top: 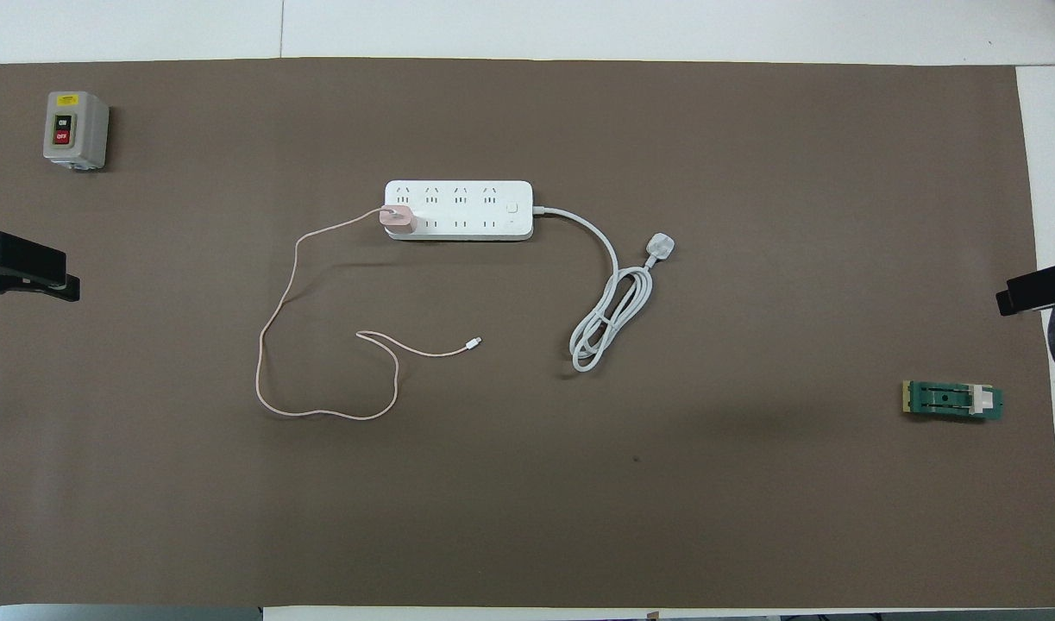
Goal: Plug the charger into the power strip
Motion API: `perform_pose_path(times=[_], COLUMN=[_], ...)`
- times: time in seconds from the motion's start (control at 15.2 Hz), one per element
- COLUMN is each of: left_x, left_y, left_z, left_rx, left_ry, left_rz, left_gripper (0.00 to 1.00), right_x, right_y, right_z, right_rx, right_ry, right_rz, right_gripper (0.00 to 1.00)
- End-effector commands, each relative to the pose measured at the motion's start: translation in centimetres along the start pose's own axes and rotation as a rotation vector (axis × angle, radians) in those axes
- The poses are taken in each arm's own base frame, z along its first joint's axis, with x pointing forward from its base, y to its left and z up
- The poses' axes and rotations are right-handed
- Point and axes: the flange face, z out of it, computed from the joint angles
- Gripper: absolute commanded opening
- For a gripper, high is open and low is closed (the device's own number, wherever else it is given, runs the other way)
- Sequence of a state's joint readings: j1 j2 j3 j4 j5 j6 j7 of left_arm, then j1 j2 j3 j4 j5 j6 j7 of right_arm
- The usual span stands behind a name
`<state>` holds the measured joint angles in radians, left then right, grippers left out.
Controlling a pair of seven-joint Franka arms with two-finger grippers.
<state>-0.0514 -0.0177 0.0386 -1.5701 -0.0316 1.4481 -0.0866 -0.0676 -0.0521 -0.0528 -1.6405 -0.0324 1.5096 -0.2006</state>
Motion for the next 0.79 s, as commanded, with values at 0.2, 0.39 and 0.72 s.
perform_pose_path(times=[0.2, 0.39, 0.72], left_x=[-1.01, -1.12, -0.89], left_y=[-0.16, -0.26, -0.24], left_z=[0.25, 0.30, 0.32], left_rx=[0.018, 0.017, 0.015], left_ry=[-0.008, -0.016, 0.018], left_rz=[0.018, 0.178, 0.184], left_gripper=[1.00, 1.00, 1.00], right_x=[-0.13, -0.13, -0.13], right_y=[0.13, 0.13, 0.13], right_z=[-0.03, -0.03, -0.03], right_rx=[-0.015, -0.015, -0.015], right_ry=[-0.021, -0.021, -0.021], right_rz=[0.011, 0.011, 0.013], right_gripper=[1.00, 1.00, 1.00])
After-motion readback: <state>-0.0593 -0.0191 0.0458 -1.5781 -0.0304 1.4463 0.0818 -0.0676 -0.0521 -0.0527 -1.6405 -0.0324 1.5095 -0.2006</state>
